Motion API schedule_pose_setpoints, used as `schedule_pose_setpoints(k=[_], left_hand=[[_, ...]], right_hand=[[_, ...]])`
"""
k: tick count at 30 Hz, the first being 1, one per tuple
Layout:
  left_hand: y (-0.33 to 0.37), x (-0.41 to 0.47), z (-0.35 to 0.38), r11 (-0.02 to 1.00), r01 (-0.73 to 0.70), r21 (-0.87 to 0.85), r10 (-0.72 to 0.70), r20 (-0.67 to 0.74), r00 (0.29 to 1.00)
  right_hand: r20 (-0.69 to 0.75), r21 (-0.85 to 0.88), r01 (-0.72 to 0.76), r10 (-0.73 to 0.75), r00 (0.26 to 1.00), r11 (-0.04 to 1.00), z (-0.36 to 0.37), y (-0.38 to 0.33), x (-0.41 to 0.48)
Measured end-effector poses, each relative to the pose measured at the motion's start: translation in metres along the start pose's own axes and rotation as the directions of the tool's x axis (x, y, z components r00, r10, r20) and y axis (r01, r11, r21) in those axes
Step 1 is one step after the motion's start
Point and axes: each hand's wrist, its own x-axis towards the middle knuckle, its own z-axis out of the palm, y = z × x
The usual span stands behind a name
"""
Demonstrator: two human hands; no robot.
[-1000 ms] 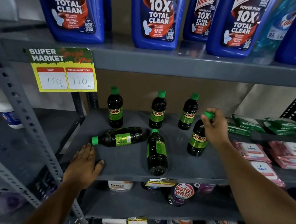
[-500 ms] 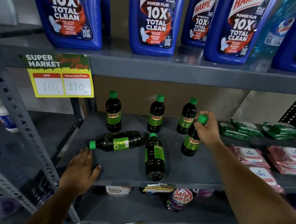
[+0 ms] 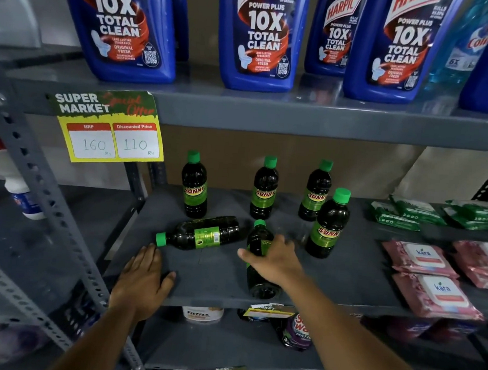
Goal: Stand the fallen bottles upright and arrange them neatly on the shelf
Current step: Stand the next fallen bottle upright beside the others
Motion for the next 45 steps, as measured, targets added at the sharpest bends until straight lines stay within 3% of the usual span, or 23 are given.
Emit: schedule_pose_setpoints(k=[3, 7, 9, 12, 15, 21, 27, 32, 35, 39, 43, 45], left_hand=[[0.0, -0.002, 0.001, 1.0, -0.003, -0.025, 0.003, 0.005, 1.0], [0.0, -0.002, 0.001, 1.0, -0.006, -0.023, 0.006, -0.008, 1.0], [0.0, -0.001, 0.001, 1.0, -0.006, -0.022, 0.006, -0.021, 1.0], [0.001, 0.0, 0.0, 1.0, -0.01, -0.019, 0.01, -0.023, 1.0], [0.001, 0.001, 0.001, 1.0, -0.013, -0.012, 0.012, -0.035, 0.999], [-0.001, 0.0, 0.005, 1.0, -0.011, -0.007, 0.011, -0.018, 1.0], [0.0, 0.001, 0.006, 1.0, -0.006, -0.006, 0.006, -0.024, 1.0], [-0.001, 0.001, 0.006, 1.0, -0.009, -0.016, 0.009, -0.014, 1.0], [0.0, 0.0, 0.005, 1.0, -0.001, -0.006, 0.001, -0.026, 1.0], [-0.001, 0.002, 0.007, 1.0, -0.002, 0.006, 0.002, -0.035, 0.999], [-0.001, 0.002, 0.007, 1.0, 0.004, 0.005, -0.004, -0.026, 1.0], [-0.001, 0.002, 0.007, 1.0, 0.003, 0.002, -0.003, -0.021, 1.0]], right_hand=[[0.086, 0.099, -0.131, 0.122, 0.989, 0.986, 0.003, -0.008, 0.011], [0.016, 0.239, -0.115, 0.115, 0.993, 0.964, 0.001, -0.001, 0.019], [-0.117, 0.328, -0.033, 0.075, 0.99, 0.944, 0.0, 0.003, 0.023], [-0.368, 0.398, 0.219, -0.064, 0.928, 0.891, -0.005, 0.002, 0.03], [-0.468, 0.411, 0.387, -0.173, 0.867, 0.826, -0.006, 0.002, 0.033], [-0.464, 0.37, 0.435, -0.243, 0.852, 0.821, 0.004, 0.017, 0.037], [-0.211, 0.493, 0.369, -0.303, 0.929, 0.788, -0.009, 0.036, 0.043], [-0.381, 0.311, 0.407, -0.28, 0.881, 0.859, -0.014, 0.03, 0.041], [-0.286, 0.328, 0.381, -0.293, 0.912, 0.865, -0.008, 0.038, 0.042], [-0.358, 0.225, 0.351, -0.258, 0.897, 0.909, -0.004, 0.038, 0.04], [-0.259, 0.27, 0.33, -0.261, 0.93, 0.905, -0.004, 0.038, 0.041], [-0.311, 0.208, 0.279, -0.207, 0.928, 0.938, -0.004, 0.039, 0.039]])
